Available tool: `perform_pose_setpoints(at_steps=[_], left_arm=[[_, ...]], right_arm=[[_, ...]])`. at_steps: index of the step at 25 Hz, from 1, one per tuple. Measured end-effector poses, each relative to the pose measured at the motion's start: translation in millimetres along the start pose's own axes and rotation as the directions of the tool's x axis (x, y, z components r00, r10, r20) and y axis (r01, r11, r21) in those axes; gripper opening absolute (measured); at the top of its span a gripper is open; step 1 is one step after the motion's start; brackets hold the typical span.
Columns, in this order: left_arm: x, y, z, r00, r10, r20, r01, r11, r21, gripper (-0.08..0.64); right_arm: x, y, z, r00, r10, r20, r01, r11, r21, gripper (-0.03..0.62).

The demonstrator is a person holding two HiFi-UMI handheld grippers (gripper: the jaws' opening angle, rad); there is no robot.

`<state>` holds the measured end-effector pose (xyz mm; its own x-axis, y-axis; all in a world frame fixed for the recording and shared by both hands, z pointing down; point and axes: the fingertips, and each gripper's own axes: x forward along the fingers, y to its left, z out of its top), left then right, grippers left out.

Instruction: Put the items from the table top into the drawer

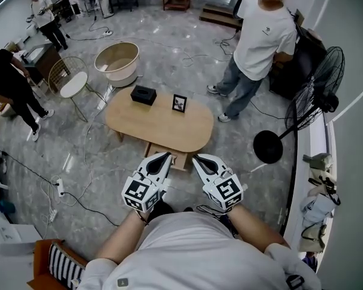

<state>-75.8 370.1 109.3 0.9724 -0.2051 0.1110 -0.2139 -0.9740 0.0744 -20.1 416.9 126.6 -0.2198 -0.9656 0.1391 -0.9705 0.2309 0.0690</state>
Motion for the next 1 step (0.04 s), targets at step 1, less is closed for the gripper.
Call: perform_pose_setpoints(at_steps=[1], left_arm=[[-1.0,-1.5,0.4,1.000,0.002,-0.001,-0.002,1.000,0.000,0.009]], right_arm=[[-1.5,0.9,0.3,1.000,0.002,0.000,-0.002,1.000,0.000,0.026]])
